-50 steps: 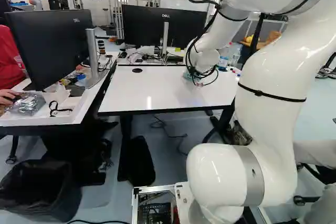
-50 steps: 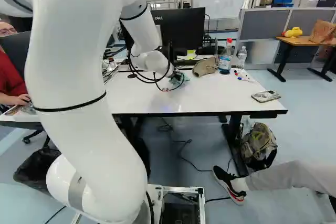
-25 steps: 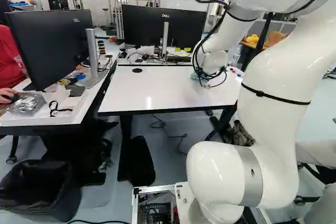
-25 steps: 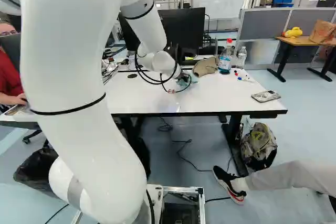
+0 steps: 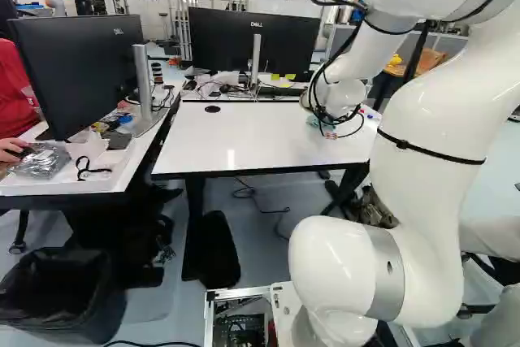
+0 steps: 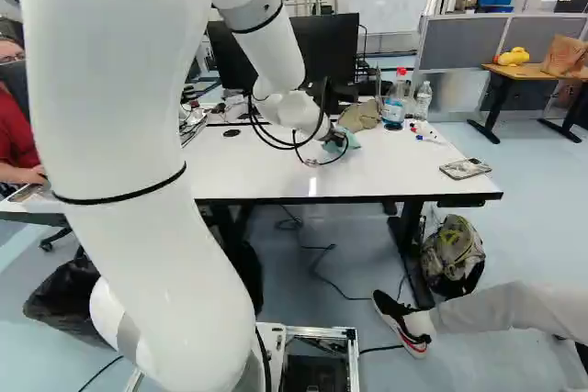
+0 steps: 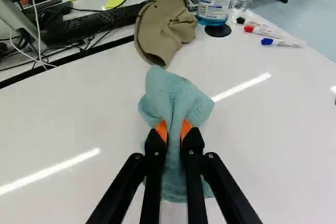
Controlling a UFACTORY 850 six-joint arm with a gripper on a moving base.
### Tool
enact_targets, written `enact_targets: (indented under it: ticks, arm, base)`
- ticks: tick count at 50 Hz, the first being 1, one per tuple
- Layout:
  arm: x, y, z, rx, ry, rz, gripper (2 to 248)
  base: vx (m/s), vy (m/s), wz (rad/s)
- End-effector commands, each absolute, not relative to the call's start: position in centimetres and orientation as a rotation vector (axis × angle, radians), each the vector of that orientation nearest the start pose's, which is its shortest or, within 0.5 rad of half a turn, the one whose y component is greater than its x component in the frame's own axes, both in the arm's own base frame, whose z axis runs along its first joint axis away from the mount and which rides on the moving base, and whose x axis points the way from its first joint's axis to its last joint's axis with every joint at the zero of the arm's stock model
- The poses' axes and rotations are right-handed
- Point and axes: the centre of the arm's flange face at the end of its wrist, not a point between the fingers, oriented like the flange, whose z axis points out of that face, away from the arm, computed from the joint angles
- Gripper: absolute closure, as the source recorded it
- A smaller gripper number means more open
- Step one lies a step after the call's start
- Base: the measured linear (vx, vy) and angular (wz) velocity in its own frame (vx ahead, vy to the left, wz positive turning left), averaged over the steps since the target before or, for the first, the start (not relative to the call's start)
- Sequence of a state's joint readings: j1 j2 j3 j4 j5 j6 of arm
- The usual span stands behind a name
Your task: Clean the table with the green towel
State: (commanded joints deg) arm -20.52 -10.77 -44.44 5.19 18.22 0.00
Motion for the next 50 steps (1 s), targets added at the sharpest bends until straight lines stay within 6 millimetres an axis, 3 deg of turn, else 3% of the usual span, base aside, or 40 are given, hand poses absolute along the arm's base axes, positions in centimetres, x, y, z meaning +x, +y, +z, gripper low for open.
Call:
enact_targets:
  ticks: [19,50]
  arm:
    - [46.0,-20.8,42.0,-2.889,0.766,-1.425,202]
    - [46.0,-20.4,42.7,-2.882,0.756,-1.444,202]
  base:
    - [0.0,0.0,0.0]
    - [0.0,0.0,0.0]
